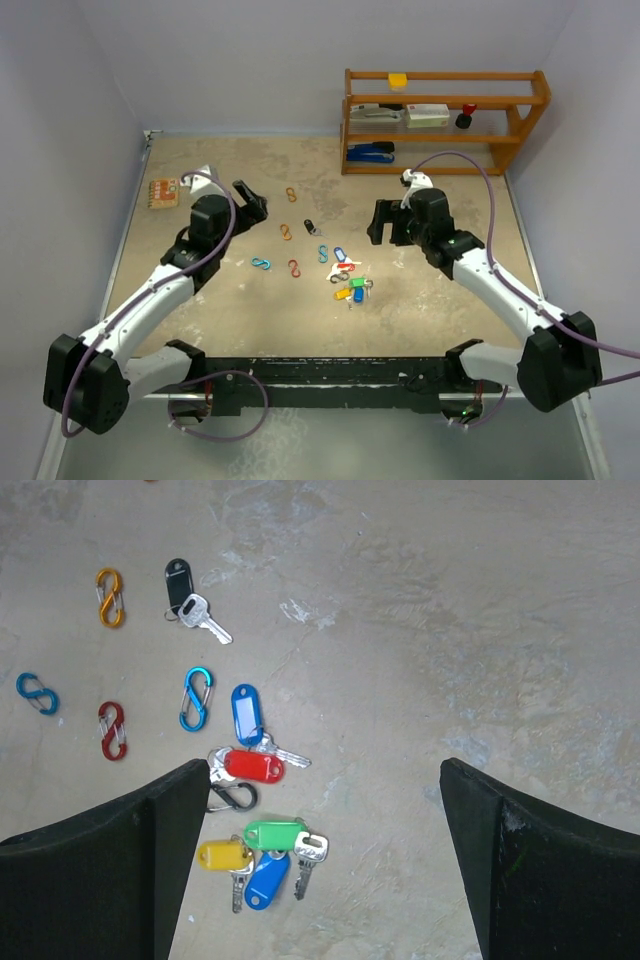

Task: Put the keys on the keyring

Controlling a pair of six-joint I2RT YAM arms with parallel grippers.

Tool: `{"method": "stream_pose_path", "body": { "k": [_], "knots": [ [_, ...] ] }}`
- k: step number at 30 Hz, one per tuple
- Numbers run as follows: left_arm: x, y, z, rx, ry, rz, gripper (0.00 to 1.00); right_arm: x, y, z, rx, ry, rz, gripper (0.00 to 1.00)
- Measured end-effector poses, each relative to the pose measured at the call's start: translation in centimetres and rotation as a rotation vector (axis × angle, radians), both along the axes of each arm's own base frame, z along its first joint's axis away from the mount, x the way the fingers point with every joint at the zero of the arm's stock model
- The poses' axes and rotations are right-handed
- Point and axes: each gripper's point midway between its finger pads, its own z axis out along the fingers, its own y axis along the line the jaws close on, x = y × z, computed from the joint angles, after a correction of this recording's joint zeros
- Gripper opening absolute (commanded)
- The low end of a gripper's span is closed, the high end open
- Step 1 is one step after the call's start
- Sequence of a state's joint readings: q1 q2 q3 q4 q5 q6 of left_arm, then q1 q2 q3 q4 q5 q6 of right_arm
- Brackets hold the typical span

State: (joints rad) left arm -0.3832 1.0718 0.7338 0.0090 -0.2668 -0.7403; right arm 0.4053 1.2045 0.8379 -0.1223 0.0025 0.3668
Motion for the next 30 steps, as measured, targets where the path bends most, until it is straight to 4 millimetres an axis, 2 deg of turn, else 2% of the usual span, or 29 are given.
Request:
{"method": "stream_pose_path", "body": {
  "k": [7, 12, 16, 18, 22, 30],
  "knots": [
    [-1.1, -3.8, -3.6, 0.125, 0.098, -0.033, 0.83, 0.1, 0.3, -0.6, -0.016, 0.013, 0.001, 1.00],
    [-0.8, -6.3, -6.1, 0.255, 0.161, -0.029, 0.83, 0.2, 0.3, -0.3, -0.020, 0.004, -0.004, 1.00],
    [-0.3, -6.5, -7.6, 0.336, 0.191, 0.007, 0.81, 0.2, 0.2, 0.0, -0.024, -0.007, -0.010, 1.00],
    [0.1, -6.2, -8.3, 0.365, 0.203, 0.031, 0.76, 0.2, 0.1, 0.1, -0.027, -0.013, -0.011, 1.00],
    [0.9, -6.1, -9.1, 0.403, 0.216, 0.065, 0.75, 0.3, -0.1, 0.3, -0.036, -0.020, -0.016, 1.00],
    [2.6, -7.0, -10.9, 0.441, 0.248, 0.089, 0.72, 0.2, -0.3, 0.6, -0.040, -0.031, -0.017, 1.00]
  ]
}}
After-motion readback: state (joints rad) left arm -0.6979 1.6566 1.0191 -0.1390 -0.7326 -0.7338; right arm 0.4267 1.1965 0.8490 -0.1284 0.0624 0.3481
